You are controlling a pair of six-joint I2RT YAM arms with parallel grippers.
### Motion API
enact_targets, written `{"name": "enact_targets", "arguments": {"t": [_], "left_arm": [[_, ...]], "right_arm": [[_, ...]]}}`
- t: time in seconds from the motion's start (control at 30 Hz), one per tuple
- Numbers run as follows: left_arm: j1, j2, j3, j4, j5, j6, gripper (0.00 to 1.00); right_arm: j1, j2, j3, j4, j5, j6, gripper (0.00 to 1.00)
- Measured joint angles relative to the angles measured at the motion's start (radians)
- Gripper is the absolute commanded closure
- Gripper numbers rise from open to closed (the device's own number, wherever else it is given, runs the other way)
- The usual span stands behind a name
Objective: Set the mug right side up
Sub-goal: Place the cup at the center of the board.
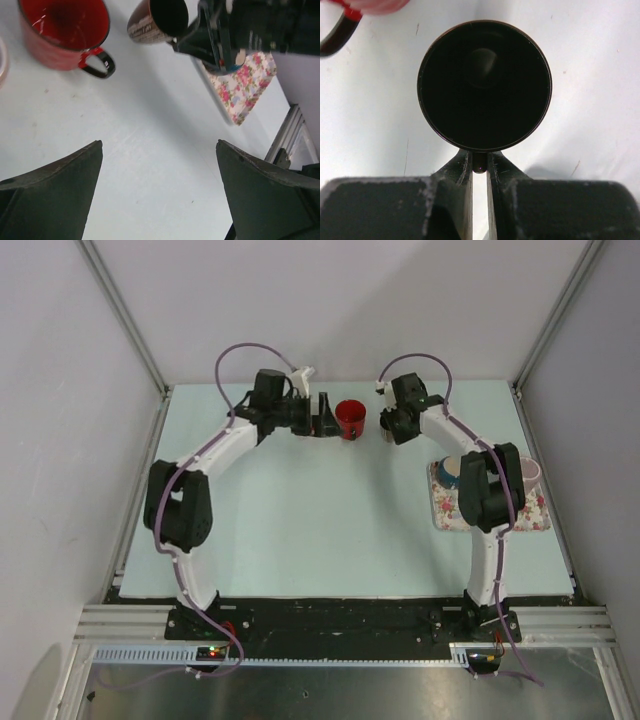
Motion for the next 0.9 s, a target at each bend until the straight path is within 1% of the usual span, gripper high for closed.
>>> {"name": "enact_targets", "arguments": {"t": [0.27,0.57,0.67,0.77,0.9], "left_arm": [[0.090,-0.169,-0.197,-0.013,0.000,0.087,0.02],[0.179,-0.377,-0.347,-0.056,0.011,0.189,0.02],[0.196,-0.418,-0.375,-0.074,0.018,0.217,0.02],[0.207,-0.438,-0.391,-0.093,0.025,0.235,0.02],[0.213,-0.446,-0.399,-0.108,0.031,0.249,0.02]], "right_arm": [[-0.014,0.145,0.150,-0.009,0.000,0.021,1.00],[-0.018,0.190,0.224,-0.012,0.000,0.022,1.00],[-0.020,0.199,0.231,-0.015,0.000,0.024,0.94],[-0.023,0.204,0.232,-0.016,-0.003,0.030,0.87],[-0.025,0.204,0.233,-0.017,-0.004,0.037,0.71]]}}
